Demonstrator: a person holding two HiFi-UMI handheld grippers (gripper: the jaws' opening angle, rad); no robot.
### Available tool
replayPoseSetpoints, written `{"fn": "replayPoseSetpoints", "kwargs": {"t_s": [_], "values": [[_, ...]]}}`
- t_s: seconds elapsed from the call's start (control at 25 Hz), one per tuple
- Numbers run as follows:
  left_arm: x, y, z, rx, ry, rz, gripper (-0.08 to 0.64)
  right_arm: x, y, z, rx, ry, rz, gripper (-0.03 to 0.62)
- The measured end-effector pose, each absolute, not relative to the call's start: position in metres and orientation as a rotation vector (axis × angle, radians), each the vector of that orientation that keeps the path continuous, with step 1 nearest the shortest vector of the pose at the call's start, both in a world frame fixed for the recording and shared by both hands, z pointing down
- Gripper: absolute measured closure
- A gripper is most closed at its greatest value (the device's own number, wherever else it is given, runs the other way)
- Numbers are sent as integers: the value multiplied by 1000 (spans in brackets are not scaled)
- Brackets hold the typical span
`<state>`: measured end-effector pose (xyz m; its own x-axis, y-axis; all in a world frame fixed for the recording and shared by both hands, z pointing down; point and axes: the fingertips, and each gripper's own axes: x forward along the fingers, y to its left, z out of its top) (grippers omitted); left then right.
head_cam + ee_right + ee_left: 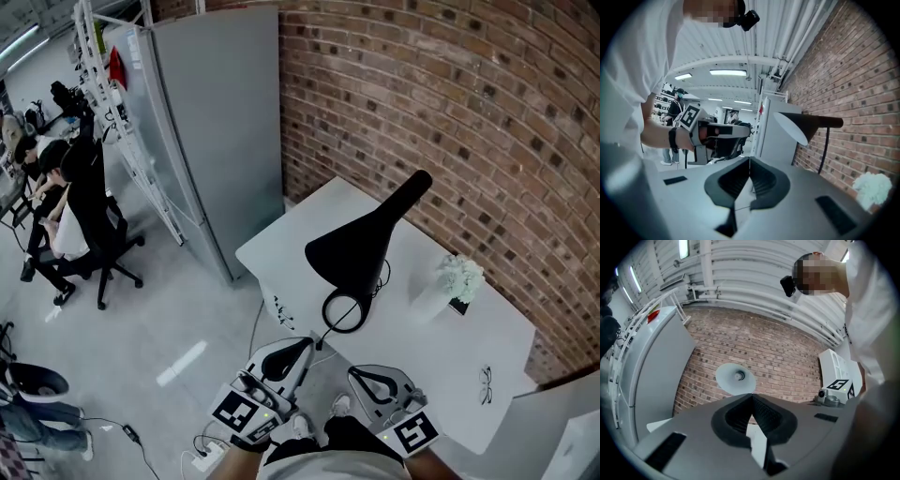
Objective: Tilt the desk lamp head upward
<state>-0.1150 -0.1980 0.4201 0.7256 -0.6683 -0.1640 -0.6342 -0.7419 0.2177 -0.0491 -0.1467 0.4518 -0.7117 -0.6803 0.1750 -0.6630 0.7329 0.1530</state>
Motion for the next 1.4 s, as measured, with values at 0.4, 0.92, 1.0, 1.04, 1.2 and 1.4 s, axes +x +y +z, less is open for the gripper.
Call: {"fn": "replayPoseSetpoints", "kwargs": {"t_s": [0.4, 0.92, 1.0, 1.04, 1.2, 1.4], "values": [[-96, -174, 414, 2842, -1108, -279, 552, -42, -146, 437, 1031, -2736, -198, 575], [-52, -170, 389, 2901, -1283, -213, 552, 15, -162, 410, 1051, -2817, -254, 575], [-44, -168, 389, 2916, -1280, -193, 552, 21, -163, 411, 1061, -2819, -237, 575], [-42, -167, 389, 2916, -1280, -188, 552, 23, -164, 412, 1070, -2817, -223, 575], [-46, -163, 395, 2886, -1310, -166, 552, 29, -167, 415, 1091, -2814, -201, 575], [-51, -162, 398, 2874, -1339, -153, 552, 26, -166, 414, 1071, -2825, -199, 575]]}}
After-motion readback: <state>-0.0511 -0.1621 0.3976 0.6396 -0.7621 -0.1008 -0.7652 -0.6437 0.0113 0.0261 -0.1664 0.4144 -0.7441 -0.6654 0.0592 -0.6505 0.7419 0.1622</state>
